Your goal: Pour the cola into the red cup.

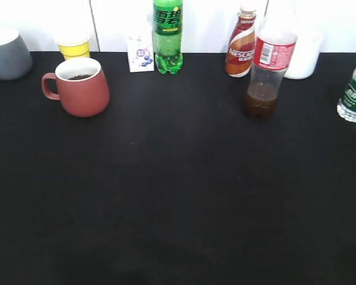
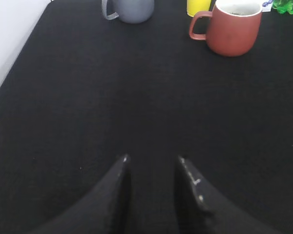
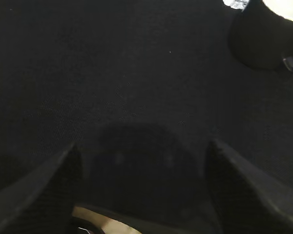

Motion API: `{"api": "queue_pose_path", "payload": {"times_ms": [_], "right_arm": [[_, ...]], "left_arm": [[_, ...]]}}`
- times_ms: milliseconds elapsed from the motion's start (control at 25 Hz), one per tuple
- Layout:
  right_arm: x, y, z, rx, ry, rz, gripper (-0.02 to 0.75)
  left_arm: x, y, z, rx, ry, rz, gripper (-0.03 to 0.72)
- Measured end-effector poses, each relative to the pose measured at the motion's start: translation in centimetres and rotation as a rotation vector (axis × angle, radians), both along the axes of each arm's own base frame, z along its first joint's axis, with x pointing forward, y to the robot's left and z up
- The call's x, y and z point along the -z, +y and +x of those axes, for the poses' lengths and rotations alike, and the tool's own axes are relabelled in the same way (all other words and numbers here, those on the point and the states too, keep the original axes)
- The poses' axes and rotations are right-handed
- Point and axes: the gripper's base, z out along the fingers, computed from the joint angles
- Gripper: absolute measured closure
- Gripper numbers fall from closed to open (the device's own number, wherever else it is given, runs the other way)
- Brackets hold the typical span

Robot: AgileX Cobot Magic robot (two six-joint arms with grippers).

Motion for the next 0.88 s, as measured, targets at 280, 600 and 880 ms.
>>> {"api": "queue_pose_path", "payload": {"times_ms": [280, 600, 880], "right_arm": [[-0.1, -0.4, -1.1, 0.183, -0.071, 0.007, 0.143], [-0.1, 0.9, -3.2, 0.156, -0.212, -0.035, 0.143], [-0.1, 1.0, -3.2, 0.15, -0.213, -0.037, 0.143]], "left_arm": [[0.0, 0.0, 0.0, 0.0, 0.0, 0.0, 0.458], [0.0, 0.0, 0.0, 0.0, -0.001, -0.001, 0.458], [0.0, 0.0, 0.0, 0.0, -0.001, -0.001, 0.454]]}}
